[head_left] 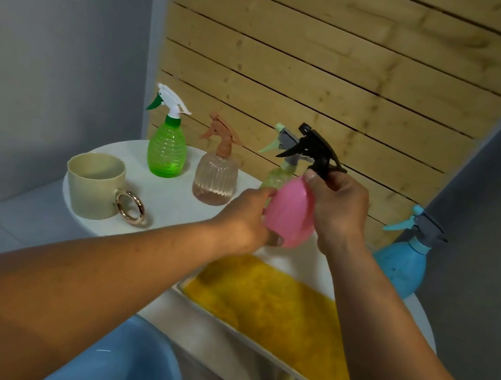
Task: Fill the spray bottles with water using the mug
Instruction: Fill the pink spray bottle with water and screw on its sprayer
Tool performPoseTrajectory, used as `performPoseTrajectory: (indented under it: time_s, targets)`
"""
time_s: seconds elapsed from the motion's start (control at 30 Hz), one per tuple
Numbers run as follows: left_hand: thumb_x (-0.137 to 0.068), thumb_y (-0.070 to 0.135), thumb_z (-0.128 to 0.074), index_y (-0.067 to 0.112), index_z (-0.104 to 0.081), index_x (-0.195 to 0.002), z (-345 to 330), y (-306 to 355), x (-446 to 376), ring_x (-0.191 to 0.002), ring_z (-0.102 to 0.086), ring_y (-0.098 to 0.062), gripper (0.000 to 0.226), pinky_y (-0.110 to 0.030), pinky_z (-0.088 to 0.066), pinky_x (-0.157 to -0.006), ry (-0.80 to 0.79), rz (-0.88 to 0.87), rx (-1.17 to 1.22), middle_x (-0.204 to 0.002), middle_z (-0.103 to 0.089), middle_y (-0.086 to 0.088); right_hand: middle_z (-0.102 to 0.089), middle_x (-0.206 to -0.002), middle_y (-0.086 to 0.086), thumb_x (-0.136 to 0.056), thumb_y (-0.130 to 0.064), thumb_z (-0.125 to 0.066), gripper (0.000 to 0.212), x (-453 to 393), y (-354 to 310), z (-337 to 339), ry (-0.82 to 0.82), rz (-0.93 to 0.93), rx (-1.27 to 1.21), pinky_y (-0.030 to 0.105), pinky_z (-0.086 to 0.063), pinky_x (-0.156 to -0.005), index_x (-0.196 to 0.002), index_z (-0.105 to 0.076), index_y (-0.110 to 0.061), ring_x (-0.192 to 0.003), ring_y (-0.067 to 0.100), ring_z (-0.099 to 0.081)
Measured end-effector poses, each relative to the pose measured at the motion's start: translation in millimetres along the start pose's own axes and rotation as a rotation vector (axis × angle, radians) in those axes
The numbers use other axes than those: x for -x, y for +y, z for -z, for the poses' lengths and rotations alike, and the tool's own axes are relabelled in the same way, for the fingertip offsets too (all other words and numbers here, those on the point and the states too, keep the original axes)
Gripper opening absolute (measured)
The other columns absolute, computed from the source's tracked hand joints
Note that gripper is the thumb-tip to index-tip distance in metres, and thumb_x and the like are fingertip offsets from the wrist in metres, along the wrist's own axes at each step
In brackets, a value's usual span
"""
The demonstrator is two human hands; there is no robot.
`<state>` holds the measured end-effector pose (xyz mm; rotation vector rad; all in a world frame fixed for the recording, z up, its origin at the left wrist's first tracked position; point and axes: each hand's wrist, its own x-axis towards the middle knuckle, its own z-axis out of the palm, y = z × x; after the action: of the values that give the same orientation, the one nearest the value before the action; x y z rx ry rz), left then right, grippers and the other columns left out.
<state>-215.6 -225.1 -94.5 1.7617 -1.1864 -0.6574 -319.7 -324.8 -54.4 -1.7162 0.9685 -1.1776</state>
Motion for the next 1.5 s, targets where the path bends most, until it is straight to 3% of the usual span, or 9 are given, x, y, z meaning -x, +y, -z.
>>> performPoseTrajectory:
  time_s: [0.1, 0.2, 0.33, 0.43, 0.53, 0.93, 1.03, 1.3, 1.5]
  targets:
    - [-0.086, 0.006, -0.084, 0.024, -0.031, -0.163, -11, -6, -6, -0.128, -0.057, -0.019, 0.095, -0.034, -0.054, -0.1, -0.117, 0.005, 0.029, -0.151, -0.052, 0.003, -0.071, -0.085, -0.011, -0.093, -0.028, -0.072, 0.021, -10, 10, 10, 0.025, -0.004, 0.035, 0.025, -0.047, -0.069, -0.108, -0.077, -0.014, -0.078, 0.005, -0.063]
    - [-0.092, 0.004, -0.077, 0.028, -0.024, -0.165, -18, -9, -11, -0.144, -0.046, -0.018, 0.093, -0.031, -0.048, -0.103, -0.205, 0.005, 0.039, -0.162, -0.041, 0.006, -0.071, -0.084, -0.012, -0.093, -0.029, -0.071, 0.022, -18, 24, 16, 0.038, -0.02, 0.063, 0.022, -0.045, -0.066, -0.109, -0.077, -0.014, -0.076, 0.001, -0.061]
    - [-0.096, -0.001, -0.07, 0.028, -0.021, -0.165, -28, -14, -19, -0.149, -0.04, -0.016, 0.09, -0.027, -0.045, -0.099, -0.274, 0.009, 0.03, -0.164, -0.038, 0.007, -0.069, -0.084, -0.011, -0.093, -0.027, -0.071, 0.024, -23, 39, 22, 0.058, -0.022, 0.079, 0.023, -0.044, -0.063, -0.111, -0.076, -0.013, -0.074, 0.001, -0.059]
    - [-0.096, 0.0, -0.07, 0.03, -0.021, -0.165, -36, -18, -24, -0.149, -0.04, -0.016, 0.09, -0.028, -0.046, -0.103, -0.292, 0.02, 0.015, -0.165, -0.037, 0.005, -0.069, -0.085, -0.01, -0.094, -0.027, -0.07, 0.025, -24, 47, 26, 0.066, -0.026, 0.099, 0.023, -0.044, -0.064, -0.113, -0.076, -0.012, -0.076, 0.001, -0.058]
    - [-0.096, 0.003, -0.072, 0.03, -0.017, -0.166, -43, -21, -28, -0.15, -0.039, -0.016, 0.093, -0.029, -0.044, -0.109, -0.321, 0.031, -0.005, -0.168, -0.034, 0.003, -0.07, -0.092, -0.005, -0.095, -0.028, -0.069, 0.026, -23, 53, 29, 0.078, -0.036, 0.124, 0.027, -0.045, -0.076, -0.115, -0.075, -0.011, -0.08, 0.004, -0.059]
    - [-0.098, 0.005, -0.071, 0.029, -0.012, -0.168, -62, -17, -38, -0.154, -0.035, -0.017, 0.094, -0.024, -0.041, -0.104, -0.383, 0.045, -0.032, -0.169, -0.032, 0.002, -0.069, -0.101, -0.005, -0.097, -0.027, -0.067, 0.029, -25, 61, 39, 0.119, -0.094, 0.116, 0.035, -0.052, -0.091, -0.122, -0.07, -0.013, -0.1, 0.017, -0.063]
    - [-0.098, 0.005, -0.071, 0.03, -0.01, -0.167, -67, -15, -41, -0.154, -0.034, -0.016, 0.095, -0.023, -0.041, -0.101, -0.398, 0.048, -0.032, -0.169, -0.031, 0.002, -0.068, -0.099, -0.007, -0.098, -0.028, -0.066, 0.028, -25, 65, 42, 0.133, -0.1, 0.125, 0.038, -0.053, -0.092, -0.122, -0.07, -0.014, -0.1, 0.017, -0.063]
    - [-0.097, 0.009, -0.072, 0.03, -0.008, -0.168, -72, -13, -45, -0.154, -0.034, -0.016, 0.097, -0.03, -0.041, -0.114, -0.415, 0.042, -0.049, -0.17, -0.029, 0.004, -0.067, -0.102, -0.007, -0.099, -0.03, -0.064, 0.03, -25, 67, 47, 0.146, -0.113, 0.147, 0.038, -0.053, -0.094, -0.124, -0.068, -0.015, -0.101, 0.016, -0.061]
    - [-0.098, 0.01, -0.072, 0.028, -0.006, -0.168, -76, -13, -46, -0.154, -0.034, -0.015, 0.098, -0.023, -0.039, -0.105, -0.417, 0.05, -0.071, -0.171, -0.029, 0.005, -0.064, -0.104, -0.008, -0.101, -0.03, -0.061, 0.032, -21, 68, 50, 0.15, -0.1, 0.172, 0.033, -0.05, -0.092, -0.128, -0.066, -0.014, -0.105, 0.016, -0.06]
